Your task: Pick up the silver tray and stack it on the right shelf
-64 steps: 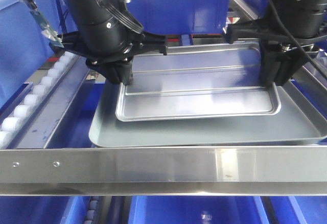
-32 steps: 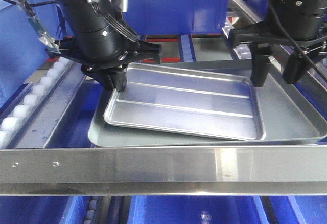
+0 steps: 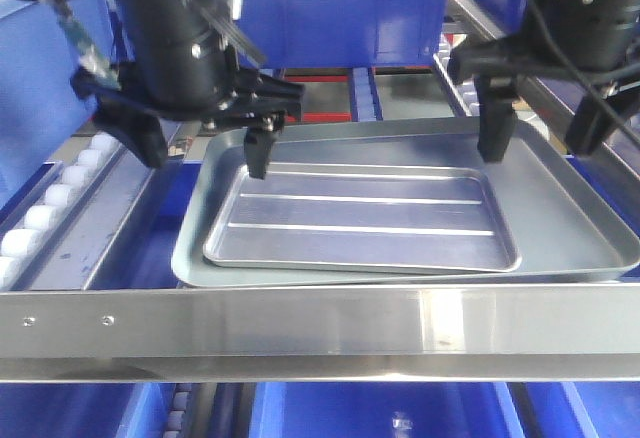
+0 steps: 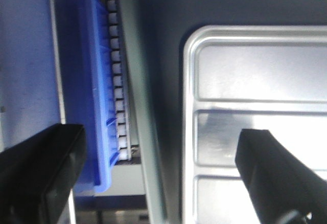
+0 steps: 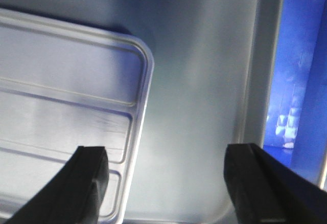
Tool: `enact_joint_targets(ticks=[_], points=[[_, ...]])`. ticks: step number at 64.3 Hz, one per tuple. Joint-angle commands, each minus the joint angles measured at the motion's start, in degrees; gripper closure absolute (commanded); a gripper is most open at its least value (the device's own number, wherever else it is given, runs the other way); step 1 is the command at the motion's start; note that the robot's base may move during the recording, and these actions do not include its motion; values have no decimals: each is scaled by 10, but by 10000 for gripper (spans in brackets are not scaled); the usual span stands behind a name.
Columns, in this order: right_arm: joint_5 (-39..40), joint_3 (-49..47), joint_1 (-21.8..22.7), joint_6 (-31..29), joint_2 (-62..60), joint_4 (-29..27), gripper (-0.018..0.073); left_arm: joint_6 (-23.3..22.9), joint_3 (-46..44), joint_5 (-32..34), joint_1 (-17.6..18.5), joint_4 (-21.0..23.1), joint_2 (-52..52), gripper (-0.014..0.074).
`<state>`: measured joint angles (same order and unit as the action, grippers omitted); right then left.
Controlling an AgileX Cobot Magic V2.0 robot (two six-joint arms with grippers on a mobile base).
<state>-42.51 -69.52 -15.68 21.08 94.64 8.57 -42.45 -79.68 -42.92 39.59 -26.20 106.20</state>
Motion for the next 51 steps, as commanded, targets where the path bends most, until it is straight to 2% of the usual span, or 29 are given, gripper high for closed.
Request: enact_joint_targets(ticks=[1,6,13,20,23,31,36,42,51], points=[[18,-21,3,-4,-58,12,13,56,-43,-43,3,22,-46,94],[8,-21,3,-4,-90,12,94,99,-55,-71,3,64,-65,118],[-4,-16,3,-4,-133,12,261,174,-55,-84,3,124,-105,188],[-5,2,3,-4,-178,12,432,233,-46,-104,3,159,-145,336],[-1,18,3,-4,-201,12,505,246,-36,-104,3,162,-166,445],[21,79,3,-4,-263,13,506,280,18,-85,7,163,-231,701],[41,126,3,-4,-302,14,506,283,68,-59,13,164,-277,673],[79,192,3,-4,-366,14,506,283,149,4,26,164,-337,692],[138,286,3,-4,-458,14,506,283,276,143,48,164,-441,692]])
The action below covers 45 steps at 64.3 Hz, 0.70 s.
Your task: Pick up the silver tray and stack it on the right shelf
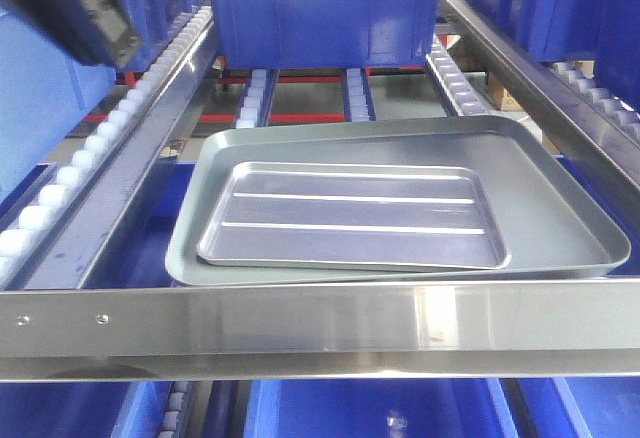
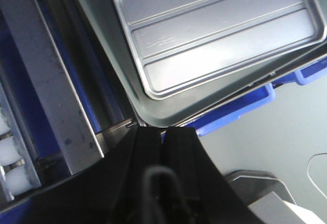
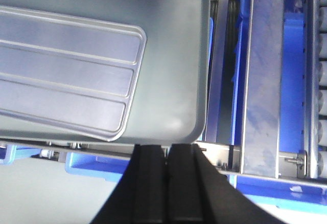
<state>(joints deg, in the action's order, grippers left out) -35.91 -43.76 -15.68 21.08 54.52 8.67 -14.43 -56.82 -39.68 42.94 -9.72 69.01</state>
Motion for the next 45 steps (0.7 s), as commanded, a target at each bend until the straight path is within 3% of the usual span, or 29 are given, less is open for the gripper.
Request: enact_joint_targets(ticks=[1,13,22,31,45], points=[[77,37,2,-5,-66,13,506,3,60,125,18,-1,-79,692],[148,155,2,-5,-194,18,506,3,221,318,38,-1,-195,693],[193,220,2,-5,-276,19,506,3,312,422,38,-1,-248,693],[233,248,2,-5,-319,19,506,3,349,479,38,-1,-268,693],[233,249,2,-4,-321,19,506,3,350,487,38,-1,-268,693]])
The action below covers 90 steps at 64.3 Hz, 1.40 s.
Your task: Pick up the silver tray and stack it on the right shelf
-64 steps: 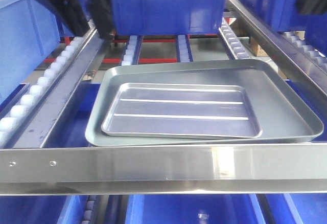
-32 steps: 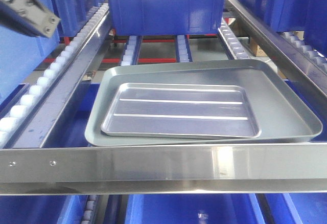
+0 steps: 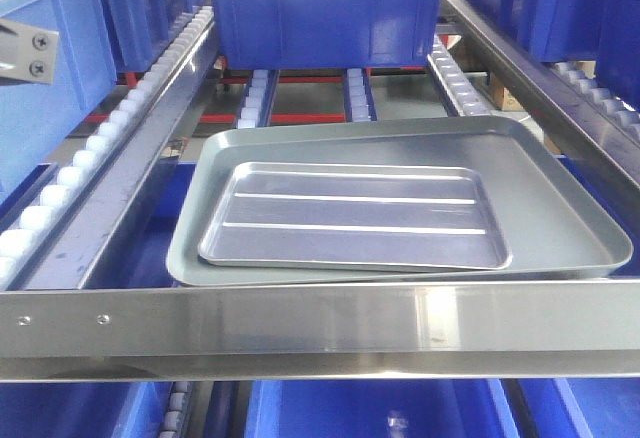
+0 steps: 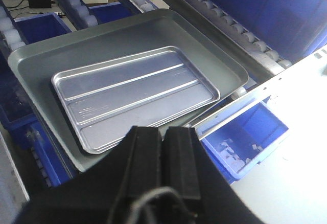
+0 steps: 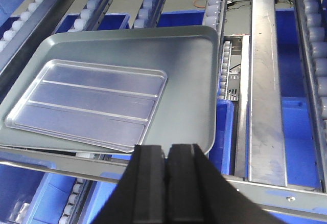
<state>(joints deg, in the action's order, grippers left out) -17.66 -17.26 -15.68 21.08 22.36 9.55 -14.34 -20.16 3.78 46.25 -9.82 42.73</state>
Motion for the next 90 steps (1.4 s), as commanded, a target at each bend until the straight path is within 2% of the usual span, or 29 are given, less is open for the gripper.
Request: enact_joint_targets(ticks=[1,28,32,34,39,41,45,49,55,62,68,76,85,90], points=[[50,-16,2,-4,1,11,506,2,-16,53,5,0,-5,693],[50,-16,2,-4,1,11,506,2,-16,58,5,0,-5,693],[50,-16,2,-4,1,11,506,4,-16,59,6,31,-5,693],[50,-16,2,-4,1,11,506,34,-16,54,7,58,-11,693],[50,-16,2,-4,1,11,506,189,-16,38,8,155,-36,693],[50,-16,2,-4,1,11,506,232,-16,25,8,190,-51,693],[50,-16,2,-4,1,11,506,254,-16,-11,2,204,-89,693],[50,-16,2,-4,1,11,506,254,-16,-63,-22,201,-130,693],[50,-16,2,-4,1,11,506,254,-13,-142,-84,198,-191,693],[50,-16,2,-4,1,11,506,254,24,-151,-172,192,-263,693],[50,-16,2,-4,1,11,506,254,72,-136,-250,189,-337,693],[50,-16,2,-4,1,11,506,254,136,-106,-325,189,-402,693],[50,-16,2,-4,1,11,506,254,196,-66,-379,206,-435,693],[50,-16,2,-4,1,11,506,254,237,-1,-400,213,-441,693]])
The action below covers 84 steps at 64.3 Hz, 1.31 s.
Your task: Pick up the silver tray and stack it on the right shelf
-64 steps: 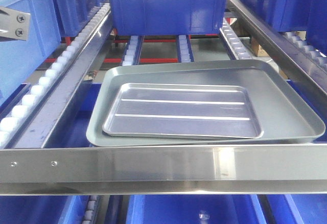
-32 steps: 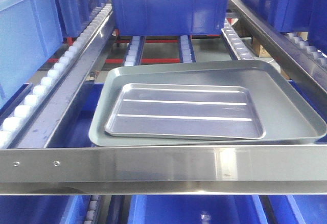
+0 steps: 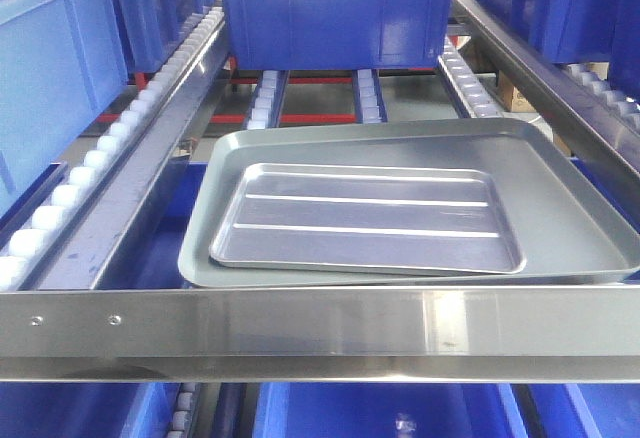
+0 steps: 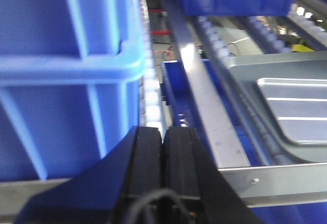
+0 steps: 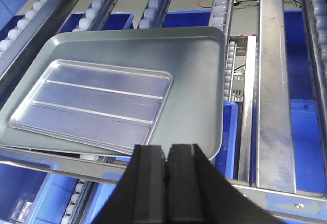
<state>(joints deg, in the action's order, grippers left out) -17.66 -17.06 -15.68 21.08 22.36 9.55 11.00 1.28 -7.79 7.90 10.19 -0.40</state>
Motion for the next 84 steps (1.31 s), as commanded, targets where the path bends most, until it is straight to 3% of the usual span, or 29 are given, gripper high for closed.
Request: enact_joint_targets(ticks=[1,70,74,84], points=[[50,-18,2,-4,1,11,506,1,21,116,-20,13,-10,693],[66,-9,4,-8,-1,6,506,1,20,115,-25,12,-9,693],[68,-9,16,-47,-7,-32,506,1,20,115,-25,12,-9,693],[68,-3,91,-248,-38,-187,506,1,20,115,-25,12,-9,693]])
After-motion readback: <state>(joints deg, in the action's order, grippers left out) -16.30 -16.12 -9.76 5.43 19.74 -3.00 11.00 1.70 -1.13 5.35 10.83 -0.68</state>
